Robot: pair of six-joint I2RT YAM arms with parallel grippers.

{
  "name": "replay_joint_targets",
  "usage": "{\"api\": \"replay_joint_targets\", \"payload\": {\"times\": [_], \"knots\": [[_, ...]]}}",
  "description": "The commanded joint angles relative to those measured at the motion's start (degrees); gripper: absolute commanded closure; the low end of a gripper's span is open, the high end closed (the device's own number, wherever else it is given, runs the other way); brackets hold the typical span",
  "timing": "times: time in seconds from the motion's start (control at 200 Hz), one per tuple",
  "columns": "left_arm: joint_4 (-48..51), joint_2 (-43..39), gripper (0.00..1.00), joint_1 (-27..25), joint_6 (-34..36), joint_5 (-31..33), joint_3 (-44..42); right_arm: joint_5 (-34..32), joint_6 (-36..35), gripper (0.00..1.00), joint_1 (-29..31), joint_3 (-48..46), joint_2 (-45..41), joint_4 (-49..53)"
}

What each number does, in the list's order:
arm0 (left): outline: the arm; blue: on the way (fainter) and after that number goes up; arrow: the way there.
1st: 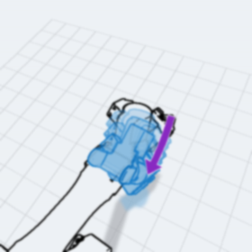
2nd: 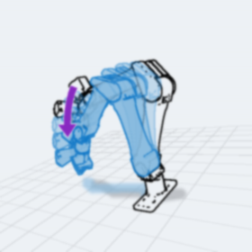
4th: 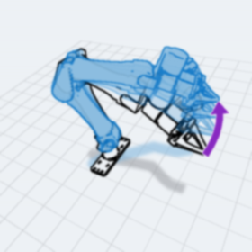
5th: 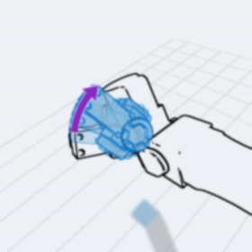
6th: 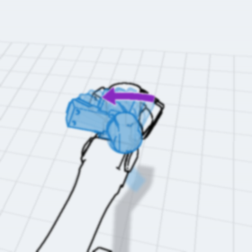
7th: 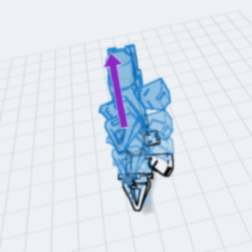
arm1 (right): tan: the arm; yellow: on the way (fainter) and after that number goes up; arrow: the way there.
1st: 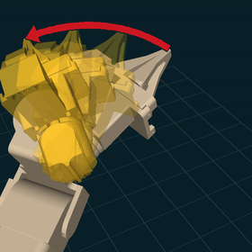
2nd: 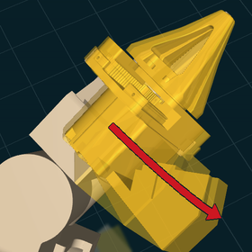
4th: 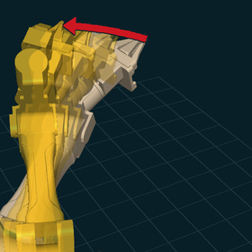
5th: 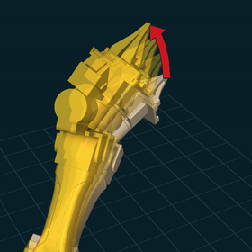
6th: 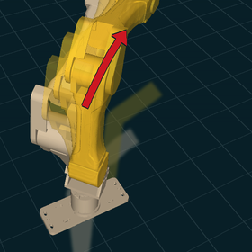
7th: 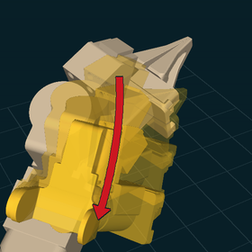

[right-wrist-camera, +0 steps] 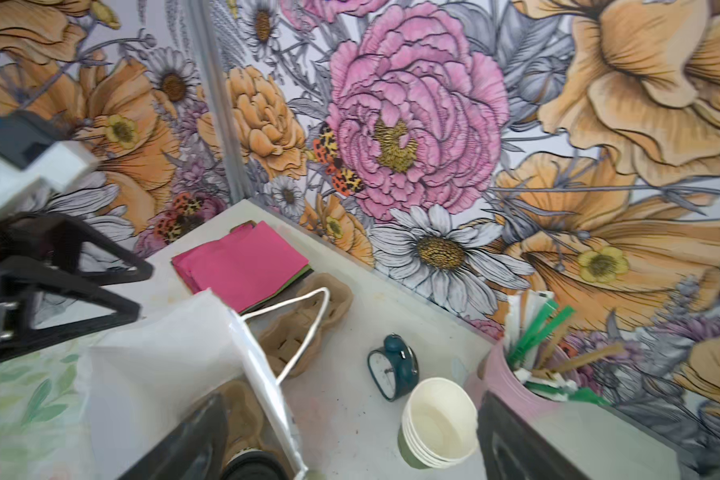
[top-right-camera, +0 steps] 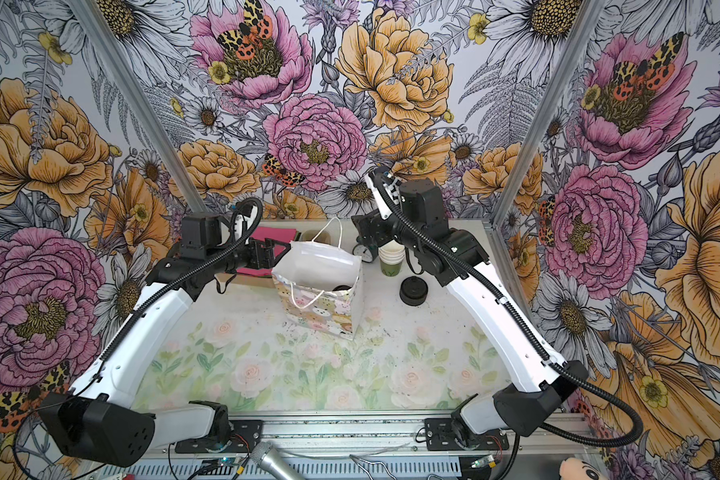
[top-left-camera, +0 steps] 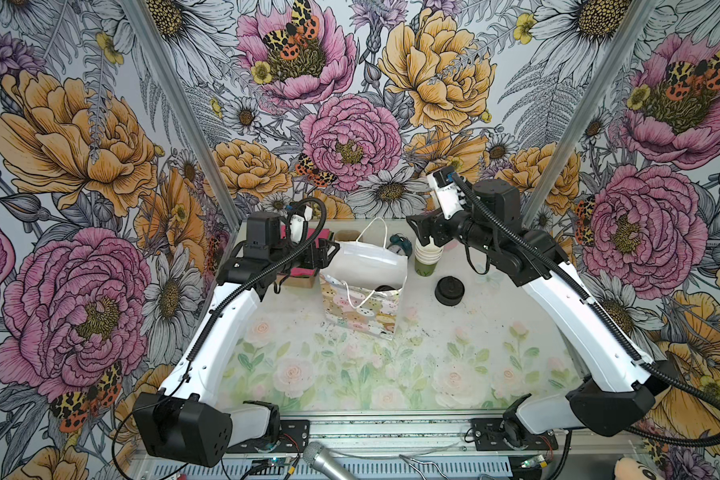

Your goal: Pack the takeout coffee

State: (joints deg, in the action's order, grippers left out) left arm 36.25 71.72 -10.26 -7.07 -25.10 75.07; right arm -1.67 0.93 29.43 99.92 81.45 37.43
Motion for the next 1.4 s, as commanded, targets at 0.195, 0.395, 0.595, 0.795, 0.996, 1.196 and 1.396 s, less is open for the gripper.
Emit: {"api": "replay_joint_targets", "payload": {"times": [0.195, 0.395, 0.595, 0.795, 0.996, 1.196, 1.396], "knots": [[-3.09, -6.27, 0.01, 1.16, 0.15, 6.03, -2.57, -8.97, 17.14, 0.22, -13.73, -3.91, 4.45, -5.75], [-3.47, -8.58, 0.01, 2.01, -0.01, 5.91, -4.7, -7.76, 20.41, 0.31, -18.11, 2.18, 14.22, -3.77], [-3.42, -9.13, 0.01, 2.18, -0.35, 5.48, -5.36, -8.27, 21.08, 0.35, -18.17, 10.13, 25.2, -1.4], [-3.43, -9.53, 0.01, 2.24, -0.49, 5.31, -5.67, -10.95, 23.02, 0.41, -18.0, 14.85, 32.48, -0.7], [-3.44, -9.82, 0.01, 2.36, -0.66, 5.18, -5.97, -11.06, 24.51, 0.46, -17.52, 17.93, 36.39, -0.34], [-3.42, -9.91, 0.01, 2.48, -0.82, 5.27, -6.35, -10.29, 26.81, 0.51, -17.48, 20.7, 39.71, 0.8], [-3.47, -10.46, 0.01, 2.47, -0.93, 5.59, -7.01, -8.04, 29.89, 0.53, -17.5, 21.56, 41.34, 1.68]]}}
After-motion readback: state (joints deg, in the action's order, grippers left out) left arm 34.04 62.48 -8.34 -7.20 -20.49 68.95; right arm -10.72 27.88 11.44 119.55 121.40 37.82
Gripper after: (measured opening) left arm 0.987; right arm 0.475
